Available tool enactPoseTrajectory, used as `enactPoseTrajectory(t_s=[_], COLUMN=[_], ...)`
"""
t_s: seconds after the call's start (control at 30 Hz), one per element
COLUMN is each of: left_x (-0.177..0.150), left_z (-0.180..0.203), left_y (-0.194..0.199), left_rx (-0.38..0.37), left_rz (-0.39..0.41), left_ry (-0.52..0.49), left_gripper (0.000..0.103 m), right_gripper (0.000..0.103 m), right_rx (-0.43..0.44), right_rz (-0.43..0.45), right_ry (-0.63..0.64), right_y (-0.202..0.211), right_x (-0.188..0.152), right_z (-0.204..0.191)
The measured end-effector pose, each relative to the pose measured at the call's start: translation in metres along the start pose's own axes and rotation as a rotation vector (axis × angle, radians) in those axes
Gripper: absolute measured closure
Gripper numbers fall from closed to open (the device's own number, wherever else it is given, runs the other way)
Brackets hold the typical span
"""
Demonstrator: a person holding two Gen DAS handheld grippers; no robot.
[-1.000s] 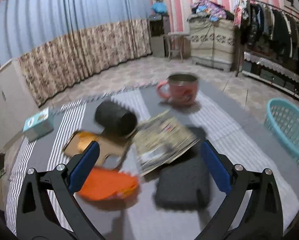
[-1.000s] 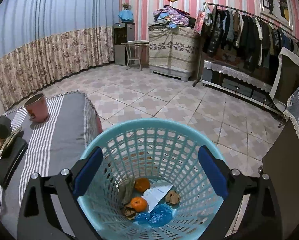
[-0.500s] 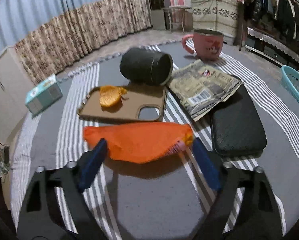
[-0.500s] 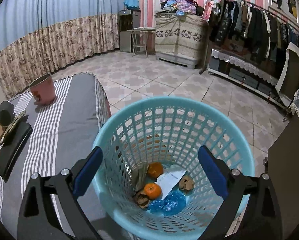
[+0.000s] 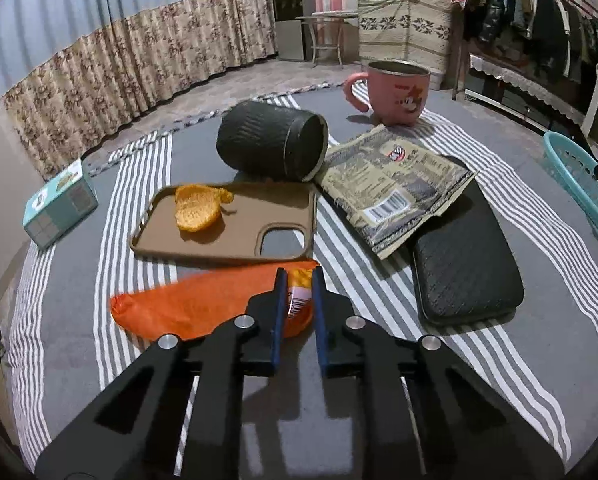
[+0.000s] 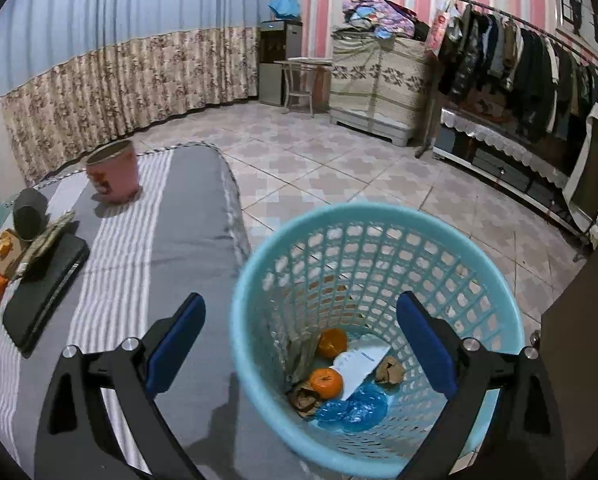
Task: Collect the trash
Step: 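Grasp the orange plastic bag with the left gripper while the right grasps the snack wrapper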
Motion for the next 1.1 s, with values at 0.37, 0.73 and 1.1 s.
enactPoseTrajectory(t_s=[0.37, 0.73, 1.1], left_x=[0.021, 0.026, 0.026], left_z=[-0.040, -0.085, -0.096], left_y=[0.017, 0.009, 0.006], left_rx=[0.016, -0.006, -0.006], left_rz=[0.080, 0.113, 0.122], left_ry=[0.080, 0.191, 0.205], left_gripper=[0.098, 0.099, 0.099], right_gripper=[0.009, 0.009, 0.048], right_rx=[0.076, 0.185, 0.248], right_rz=[0.003, 0.012, -0.125], right_ry=[0.046, 0.197, 0.215], right_y=[0.003, -0.001, -0.047], right_x=[0.016, 0.044, 0.054], right_z=[-0.065, -0.188, -0.245])
Point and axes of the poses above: each gripper's, at about its wrist camera, not at the fingertips, and y roughly against the way its jaws point, z to its right, x to its top, the point moved 1 cm from there along -y, roughly the way its jaws point, and after that the axes turned 10 degrees about y, right-handed, at the moved point
